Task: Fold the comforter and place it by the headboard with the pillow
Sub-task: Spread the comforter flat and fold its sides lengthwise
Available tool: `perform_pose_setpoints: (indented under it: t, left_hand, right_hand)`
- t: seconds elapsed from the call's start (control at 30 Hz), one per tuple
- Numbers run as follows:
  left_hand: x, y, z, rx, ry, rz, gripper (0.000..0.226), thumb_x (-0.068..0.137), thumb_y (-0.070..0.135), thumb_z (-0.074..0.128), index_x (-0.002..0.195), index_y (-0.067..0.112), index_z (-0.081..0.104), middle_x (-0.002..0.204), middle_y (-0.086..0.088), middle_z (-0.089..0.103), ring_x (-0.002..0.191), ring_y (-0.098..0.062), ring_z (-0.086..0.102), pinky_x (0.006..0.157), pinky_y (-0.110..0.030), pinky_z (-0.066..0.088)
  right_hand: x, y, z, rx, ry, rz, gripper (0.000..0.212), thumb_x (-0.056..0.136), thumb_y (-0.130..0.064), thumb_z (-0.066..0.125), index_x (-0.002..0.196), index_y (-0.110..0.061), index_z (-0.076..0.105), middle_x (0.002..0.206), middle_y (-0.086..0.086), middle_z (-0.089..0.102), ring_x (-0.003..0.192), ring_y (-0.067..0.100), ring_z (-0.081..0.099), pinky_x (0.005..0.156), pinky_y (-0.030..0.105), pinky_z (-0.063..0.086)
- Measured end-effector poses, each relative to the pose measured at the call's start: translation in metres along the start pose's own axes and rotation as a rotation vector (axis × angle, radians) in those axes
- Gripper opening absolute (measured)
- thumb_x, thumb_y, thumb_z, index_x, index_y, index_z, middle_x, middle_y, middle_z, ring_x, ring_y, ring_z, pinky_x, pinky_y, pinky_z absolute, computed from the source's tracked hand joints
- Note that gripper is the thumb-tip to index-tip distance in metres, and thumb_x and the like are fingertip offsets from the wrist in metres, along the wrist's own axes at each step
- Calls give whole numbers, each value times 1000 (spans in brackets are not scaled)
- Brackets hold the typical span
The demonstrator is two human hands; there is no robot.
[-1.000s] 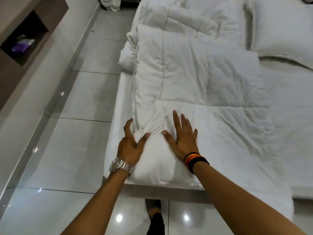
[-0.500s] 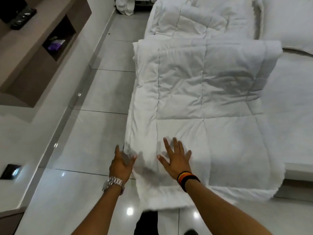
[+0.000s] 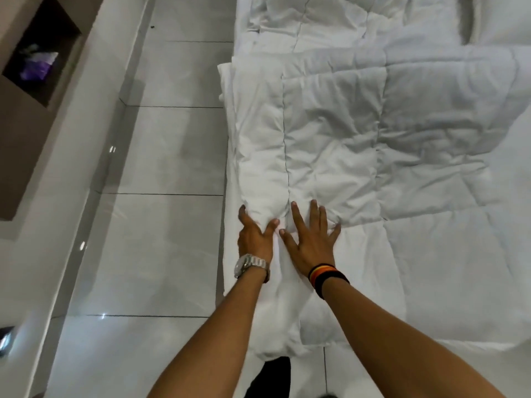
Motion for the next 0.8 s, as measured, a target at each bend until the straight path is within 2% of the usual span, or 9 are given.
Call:
perform_pose_setpoints:
  t: [0.1, 0.13, 0.2, 0.27, 0.33, 0.4, 0.5, 0.67, 0.8]
  left_hand:
    - [6, -13, -31, -83, 106, 89, 88, 87, 42, 79, 157, 22, 28, 114, -5, 65, 93, -27, 65, 73, -28, 45]
    - [6, -23, -39, -72, 106, 97, 89, 86, 42, 80, 156, 22, 28, 116, -5, 65, 94, -26, 65, 74, -29, 47]
    - [6, -48, -48, -66, 41, -20, 102, 84, 48, 79, 160, 20, 17, 130, -17, 66, 105, -36, 67, 82, -37, 54]
    - [12, -57, -55, -37, -33, -128, 115, 84, 57, 75, 163, 22, -1, 140, -26, 59, 115, -42, 64, 93, -44, 54]
    - [20, -47, -66, 0, -70, -97, 119, 84, 64, 70, 163, 24, -9, 142, -24, 59, 117, -42, 64, 92, -42, 53]
    - [33, -31, -78, 5, -43, -7, 118, 83, 67, 68, 163, 25, -8, 135, -16, 64, 112, -37, 66, 86, -37, 51]
    - [62, 5, -93, -62, -37, 52, 115, 83, 71, 66, 164, 26, -2, 138, -10, 59, 120, -32, 62, 96, -41, 50]
    - [148, 85, -97, -177, -94, 77, 115, 81, 77, 63, 163, 31, -4, 154, -9, 46, 135, -32, 51, 111, -47, 43]
    - [227, 153, -67, -288, -200, 37, 119, 77, 76, 69, 163, 33, -1, 160, -5, 40, 139, -32, 48, 113, -41, 40]
  right_hand:
    - [-9, -8, 5, 68, 136, -44, 70, 104, -67, 25, 167, -45, 4, 177, 2, -9, 163, 24, -9, 124, 67, -8]
    - [-14, -10, 8, 30, 146, -58, 69, 104, -67, 22, 167, -45, 5, 177, 2, -8, 163, 23, -7, 124, 66, -9]
    - [-30, -8, 21, -54, 39, -60, 70, 101, -68, 11, 165, -44, -3, 175, 1, -16, 163, 26, -7, 124, 68, -7]
    - [-37, -5, 33, -71, -44, -29, 72, 94, -70, 0, 160, -45, -14, 168, 0, -30, 163, 27, -14, 123, 69, -9]
    - [-31, -8, 27, -34, -54, 22, 74, 91, -73, -3, 159, -47, -16, 167, -1, -33, 162, 25, -17, 123, 68, -10]
    - [-25, -16, 12, 41, -12, 47, 71, 99, -73, 9, 163, -47, -9, 173, 1, -25, 162, 24, -17, 124, 68, -10]
    - [-7, -29, -15, 179, 139, 93, 68, 108, -63, 28, 167, -45, 0, 176, 2, -17, 162, 23, -18, 124, 67, -10]
    - [70, -61, -70, 275, 387, 117, 69, 108, -63, 35, 167, -43, 4, 177, 4, -13, 162, 25, -15, 125, 68, -7]
    - [158, -87, -99, 239, 520, 172, 73, 106, -67, 36, 167, -44, 2, 177, 6, -14, 162, 28, -16, 122, 66, -7]
Point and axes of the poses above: each hand's wrist, its own x-axis towards the middle knuckle, its own z-axis out of the palm, y = z × x, the point moved 1 cm from there along x, towards the middle knuckle
